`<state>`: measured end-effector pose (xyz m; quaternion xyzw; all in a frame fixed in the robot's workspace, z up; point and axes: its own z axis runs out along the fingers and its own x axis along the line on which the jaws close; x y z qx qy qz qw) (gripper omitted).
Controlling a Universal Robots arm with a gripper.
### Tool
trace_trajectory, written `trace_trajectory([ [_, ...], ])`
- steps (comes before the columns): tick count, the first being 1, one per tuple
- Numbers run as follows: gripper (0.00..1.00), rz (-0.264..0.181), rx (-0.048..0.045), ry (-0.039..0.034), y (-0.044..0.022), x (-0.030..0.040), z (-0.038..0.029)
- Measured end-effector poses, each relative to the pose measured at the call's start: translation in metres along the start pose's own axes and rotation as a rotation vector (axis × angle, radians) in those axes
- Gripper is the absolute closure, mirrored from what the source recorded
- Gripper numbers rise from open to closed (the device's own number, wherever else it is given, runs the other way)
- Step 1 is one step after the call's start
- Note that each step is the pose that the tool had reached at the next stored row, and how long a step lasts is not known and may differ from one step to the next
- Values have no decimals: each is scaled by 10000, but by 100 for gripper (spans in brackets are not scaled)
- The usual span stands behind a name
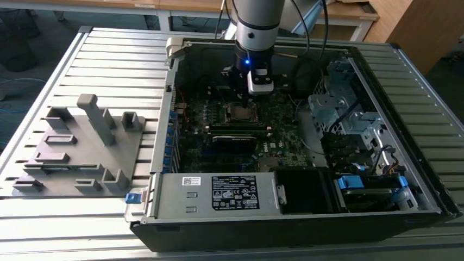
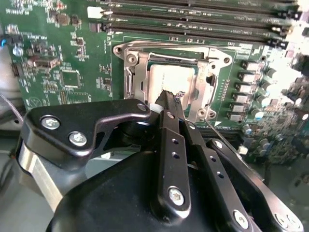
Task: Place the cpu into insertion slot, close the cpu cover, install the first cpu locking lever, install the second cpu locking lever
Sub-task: 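Close the cpu cover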
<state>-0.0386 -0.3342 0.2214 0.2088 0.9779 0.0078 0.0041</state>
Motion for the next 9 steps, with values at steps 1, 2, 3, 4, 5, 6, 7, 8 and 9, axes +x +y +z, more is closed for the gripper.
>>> trace_trajectory([
  [1, 90, -197, 0, 4, 0, 0, 0],
  [2, 90, -375, -1, 6, 0, 0, 0],
  [3, 90, -557, -2, 10, 0, 0, 0],
  [4, 90, -735, -2, 13, -1, 0, 1],
  [5, 90, -916, -3, 16, -1, 0, 2],
  [6, 90, -1095, -3, 19, -1, 0, 3],
  [7, 90, -1275, -4, 22, -1, 0, 4],
  [8, 90, -1467, -6, 25, 0, 0, 5],
  [9, 90, -1645, -6, 28, -1, 0, 6],
])
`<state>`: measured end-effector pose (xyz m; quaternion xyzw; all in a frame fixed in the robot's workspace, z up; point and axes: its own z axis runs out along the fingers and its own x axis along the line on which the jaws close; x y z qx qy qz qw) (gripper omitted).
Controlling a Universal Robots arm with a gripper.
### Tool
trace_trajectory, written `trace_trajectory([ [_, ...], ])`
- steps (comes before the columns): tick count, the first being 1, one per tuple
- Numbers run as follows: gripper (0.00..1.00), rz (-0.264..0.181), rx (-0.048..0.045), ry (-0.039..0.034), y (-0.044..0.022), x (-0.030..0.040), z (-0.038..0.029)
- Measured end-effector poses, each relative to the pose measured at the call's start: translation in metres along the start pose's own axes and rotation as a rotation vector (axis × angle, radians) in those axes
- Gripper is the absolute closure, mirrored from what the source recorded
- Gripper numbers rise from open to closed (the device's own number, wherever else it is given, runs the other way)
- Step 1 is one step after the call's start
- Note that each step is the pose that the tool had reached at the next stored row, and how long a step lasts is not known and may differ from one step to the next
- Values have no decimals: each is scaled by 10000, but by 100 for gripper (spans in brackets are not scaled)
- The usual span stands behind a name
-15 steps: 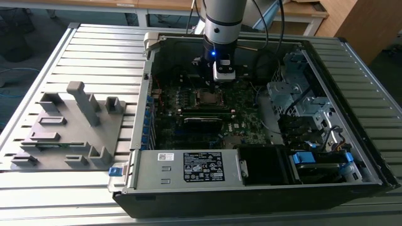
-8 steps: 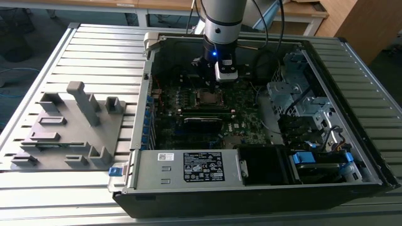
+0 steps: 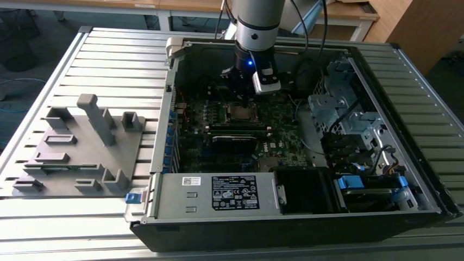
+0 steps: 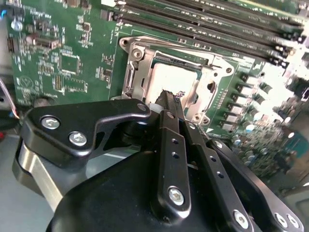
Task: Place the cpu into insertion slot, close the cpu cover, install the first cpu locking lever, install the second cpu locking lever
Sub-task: 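Close the cpu cover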
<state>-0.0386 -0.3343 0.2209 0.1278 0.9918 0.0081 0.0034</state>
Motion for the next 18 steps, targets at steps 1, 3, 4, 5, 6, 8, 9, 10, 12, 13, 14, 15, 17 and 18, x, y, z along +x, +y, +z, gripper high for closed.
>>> trace_trajectory([
  [1, 90, -182, -1, 3, 0, 0, 1],
  [3, 90, -541, -3, 8, 0, 0, 3],
  [4, 90, -718, -4, 12, 0, 0, 4],
  [5, 90, -909, -5, 15, 0, 0, 5],
  [6, 90, -1090, -6, 18, 0, 0, 6],
  [8, 90, -1450, -8, 24, 0, 0, 8],
  [9, 90, -1626, -8, 27, 0, 0, 9],
  [10, 90, -1754, -8, 29, 0, 0, 9],
  [12, 90, -1787, -8, 30, 0, 0, 9],
  [13, 90, -1793, -10, 30, 0, 0, 10],
  [14, 90, -1798, -9, 30, 0, 0, 10],
  [15, 90, -1799, -10, 30, 0, 0, 10],
  [17, 90, -1800, -10, 30, -1, 5, 11],
  [18, 90, -1799, -12, 29, -3, 9, 12],
])
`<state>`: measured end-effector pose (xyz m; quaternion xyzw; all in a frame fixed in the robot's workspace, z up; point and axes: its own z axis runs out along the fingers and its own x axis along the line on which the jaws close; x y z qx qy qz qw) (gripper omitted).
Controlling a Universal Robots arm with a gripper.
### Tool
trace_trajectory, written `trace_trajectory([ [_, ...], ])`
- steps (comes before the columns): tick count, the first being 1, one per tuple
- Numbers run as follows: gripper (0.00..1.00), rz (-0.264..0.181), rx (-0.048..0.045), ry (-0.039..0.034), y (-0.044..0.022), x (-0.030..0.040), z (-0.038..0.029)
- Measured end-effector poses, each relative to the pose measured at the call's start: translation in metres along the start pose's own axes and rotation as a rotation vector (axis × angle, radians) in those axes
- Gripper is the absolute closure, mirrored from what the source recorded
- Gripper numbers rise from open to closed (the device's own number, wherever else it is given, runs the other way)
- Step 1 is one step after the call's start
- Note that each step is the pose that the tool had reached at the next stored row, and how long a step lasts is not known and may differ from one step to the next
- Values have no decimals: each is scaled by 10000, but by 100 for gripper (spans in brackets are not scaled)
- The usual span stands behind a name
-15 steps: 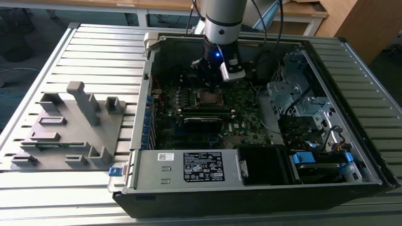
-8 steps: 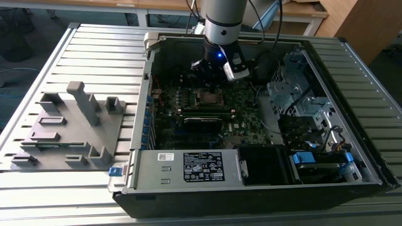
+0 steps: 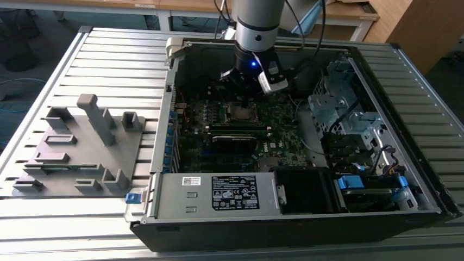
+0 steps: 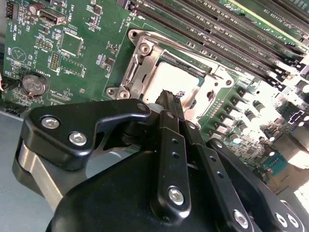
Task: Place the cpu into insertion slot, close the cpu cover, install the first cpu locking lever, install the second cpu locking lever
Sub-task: 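Close the cpu cover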
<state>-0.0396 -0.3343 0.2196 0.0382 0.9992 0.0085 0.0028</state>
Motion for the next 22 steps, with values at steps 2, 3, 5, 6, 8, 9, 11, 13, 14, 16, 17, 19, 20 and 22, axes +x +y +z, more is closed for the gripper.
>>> trace_trajectory([
  [2, 90, 0, 2, 0, -5, 12, 1],
  [3, 90, 0, 2, 1, -9, 17, 2],
  [5, 90, -2, 2, 0, -20, 20, 5],
  [6, 90, -1, 2, 0, -29, 20, 6],
  [8, 90, -1, 2, 0, -46, 19, 8],
  [9, 90, 0, 2, 0, -51, 21, 10],
  [11, 90, 0, 2, -1, -56, 36, 15],
  [13, 90, -1, 3, 0, -61, 69, 20],
  [14, 90, -1, 2, -1, -62, 85, 23],
  [16, 90, -1, 2, -2, -65, 110, 28],
  [17, 90, 0, 2, -2, -65, 119, 30],
  [19, 90, 0, 3, -1, -67, 138, 36],
  [20, 90, 0, 3, -2, -68, 148, 40],
  [22, 90, 0, 2, -2, -70, 168, 52],
])
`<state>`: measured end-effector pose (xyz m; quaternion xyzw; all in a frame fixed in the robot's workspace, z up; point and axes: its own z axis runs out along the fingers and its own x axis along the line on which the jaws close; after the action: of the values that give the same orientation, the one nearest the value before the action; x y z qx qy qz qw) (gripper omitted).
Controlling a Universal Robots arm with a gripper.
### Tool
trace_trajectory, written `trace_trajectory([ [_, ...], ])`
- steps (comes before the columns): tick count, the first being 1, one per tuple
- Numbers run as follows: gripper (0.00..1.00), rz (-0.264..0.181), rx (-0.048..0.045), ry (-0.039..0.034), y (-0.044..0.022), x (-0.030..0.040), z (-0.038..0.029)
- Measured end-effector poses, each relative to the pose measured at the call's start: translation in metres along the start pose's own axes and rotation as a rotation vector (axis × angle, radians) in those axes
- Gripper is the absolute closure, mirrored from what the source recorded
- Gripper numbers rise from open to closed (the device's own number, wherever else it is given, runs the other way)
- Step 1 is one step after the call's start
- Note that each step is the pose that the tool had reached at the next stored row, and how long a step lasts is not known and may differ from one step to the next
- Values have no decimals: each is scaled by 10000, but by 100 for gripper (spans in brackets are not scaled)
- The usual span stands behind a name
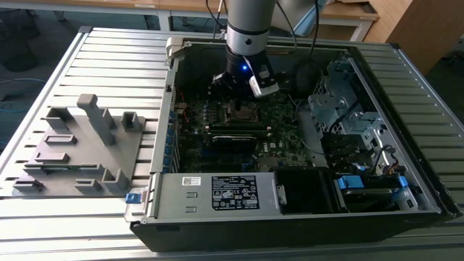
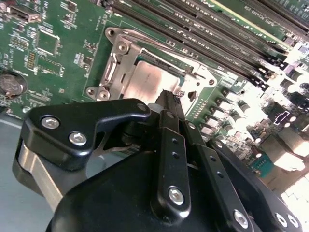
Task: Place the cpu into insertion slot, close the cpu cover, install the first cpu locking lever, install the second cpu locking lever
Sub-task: 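Close the cpu cover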
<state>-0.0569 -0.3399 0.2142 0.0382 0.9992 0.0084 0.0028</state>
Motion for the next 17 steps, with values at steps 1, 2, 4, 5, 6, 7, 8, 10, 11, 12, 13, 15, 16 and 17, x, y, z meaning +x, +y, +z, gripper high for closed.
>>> trace_trajectory([
  [1, 90, 0, 1, 0, -1, 11, 5],
  [2, 90, 0, 0, 0, -2, 21, 8],
  [4, 90, -1, 0, 0, -3, 35, 9],
  [5, 90, 0, 0, 0, -4, 45, 10],
  [6, 90, -1, 0, 0, -5, 54, 12],
  [7, 90, -1, 0, 0, -5, 62, 13],
  [8, 90, 0, 0, 0, -6, 70, 16],
  [10, 90, 1, 0, 0, -7, 87, 25],
  [11, 90, 0, 1, 0, -8, 92, 34],
  [12, 90, 1, 1, 0, -8, 96, 42],
  [13, 90, 0, 0, 0, -9, 101, 51],
  [15, 90, 0, 0, 0, -10, 109, 66],
  [16, 90, -1, 1, 0, -11, 110, 69],
  [17, 90, -1, 2, 1, -11, 110, 69],
])
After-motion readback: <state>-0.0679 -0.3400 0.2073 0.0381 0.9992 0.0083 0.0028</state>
